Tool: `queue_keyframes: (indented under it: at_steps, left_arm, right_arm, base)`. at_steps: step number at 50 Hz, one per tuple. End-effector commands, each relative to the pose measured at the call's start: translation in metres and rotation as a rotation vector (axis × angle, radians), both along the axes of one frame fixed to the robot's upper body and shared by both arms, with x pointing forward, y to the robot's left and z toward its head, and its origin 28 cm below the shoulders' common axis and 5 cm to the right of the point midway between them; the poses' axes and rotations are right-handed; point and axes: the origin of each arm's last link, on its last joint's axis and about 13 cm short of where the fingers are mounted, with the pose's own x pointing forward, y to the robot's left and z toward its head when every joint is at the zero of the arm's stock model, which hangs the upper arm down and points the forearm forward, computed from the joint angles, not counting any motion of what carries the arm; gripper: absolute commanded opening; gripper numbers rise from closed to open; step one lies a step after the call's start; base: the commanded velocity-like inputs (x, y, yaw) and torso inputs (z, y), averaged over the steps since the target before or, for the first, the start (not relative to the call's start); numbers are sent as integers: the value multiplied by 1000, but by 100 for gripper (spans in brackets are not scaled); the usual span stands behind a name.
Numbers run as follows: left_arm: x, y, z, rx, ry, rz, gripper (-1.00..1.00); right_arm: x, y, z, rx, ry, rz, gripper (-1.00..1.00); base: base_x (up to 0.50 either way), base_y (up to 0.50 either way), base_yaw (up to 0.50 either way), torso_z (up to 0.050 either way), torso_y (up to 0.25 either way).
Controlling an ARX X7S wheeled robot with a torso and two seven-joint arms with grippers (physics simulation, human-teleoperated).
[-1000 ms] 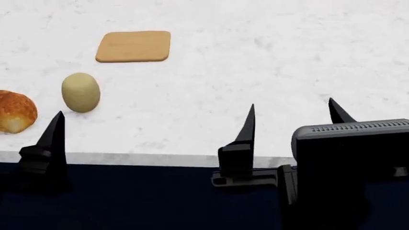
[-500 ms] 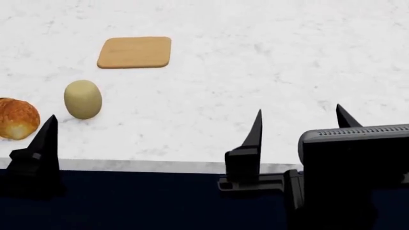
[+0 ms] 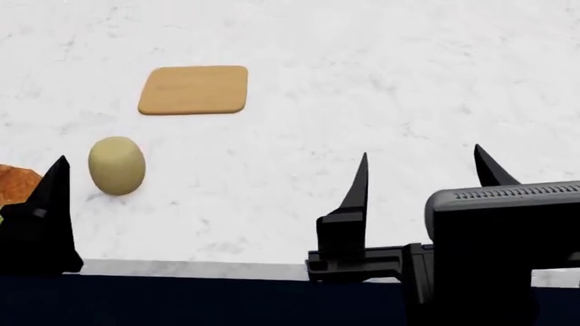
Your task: Place the bread and cheese on the cutting board.
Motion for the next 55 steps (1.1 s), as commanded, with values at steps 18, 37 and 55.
queue_keyframes:
  at_steps: [18,37,55]
  left_arm:
    - [-11,1,15,3,-33,-2,100]
    - [-13,-5,16,21,-23,-30,100]
    - [-16,-8,19,33,-21,-45,100]
  right_arm:
    - [-3,-1,4,28,-26,-1,100]
    - [-6,-3,3,-17,-23,-17,100]
    - [-8,-4,4,-32,-14,-14,100]
  base:
    - [361,308,0,0,0]
    - [435,304,0,0,1]
    - [497,189,0,0,1]
